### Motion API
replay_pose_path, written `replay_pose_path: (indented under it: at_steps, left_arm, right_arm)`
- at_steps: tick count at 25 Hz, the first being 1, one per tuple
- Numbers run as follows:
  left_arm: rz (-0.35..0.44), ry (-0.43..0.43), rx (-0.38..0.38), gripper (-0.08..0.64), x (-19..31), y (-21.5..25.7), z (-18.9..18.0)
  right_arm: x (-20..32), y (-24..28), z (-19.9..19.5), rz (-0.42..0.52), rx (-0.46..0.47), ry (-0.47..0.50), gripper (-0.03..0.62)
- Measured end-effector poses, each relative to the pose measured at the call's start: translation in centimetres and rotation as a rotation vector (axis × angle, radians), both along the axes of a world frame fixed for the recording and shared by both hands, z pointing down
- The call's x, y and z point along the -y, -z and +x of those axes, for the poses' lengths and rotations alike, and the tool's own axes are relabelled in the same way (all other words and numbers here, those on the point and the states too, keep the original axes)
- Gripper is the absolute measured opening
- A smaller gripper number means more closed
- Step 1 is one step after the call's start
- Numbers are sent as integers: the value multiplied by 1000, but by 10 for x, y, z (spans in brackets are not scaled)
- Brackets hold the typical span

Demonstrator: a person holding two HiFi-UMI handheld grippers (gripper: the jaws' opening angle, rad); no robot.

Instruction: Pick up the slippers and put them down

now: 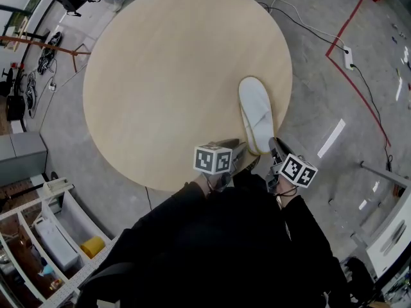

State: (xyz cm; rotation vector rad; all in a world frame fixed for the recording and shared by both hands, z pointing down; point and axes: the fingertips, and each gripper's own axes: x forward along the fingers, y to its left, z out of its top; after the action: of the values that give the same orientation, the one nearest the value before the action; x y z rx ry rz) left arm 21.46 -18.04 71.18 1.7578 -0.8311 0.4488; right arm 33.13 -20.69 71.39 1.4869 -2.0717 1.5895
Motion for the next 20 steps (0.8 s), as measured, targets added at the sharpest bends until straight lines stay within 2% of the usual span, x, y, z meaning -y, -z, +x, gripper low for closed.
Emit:
replay_pose_path:
  at_steps: [2,4,9,16,20]
  left_arm:
    - [0,-20,-1,121,-1,-1,6]
    - [-8,-42,-2,123,-4,-4,11]
    - [-32,-61,-9,124,-8,-7,18]
    - [-71,-114,-76,126,-17,-10,35]
    - [-93,-144,-146,126,-25,-5,44]
  right_arm:
    - [-8,-7,6,-19,-56,10,90]
    - [-15,-11,9,-41,-60,4,130]
    - [-18,-20,-4,-106,63,18,202]
    - [-27,-24,-20,-168,213,64,202]
    - [-29,-16,-18,-152,209,96,132]
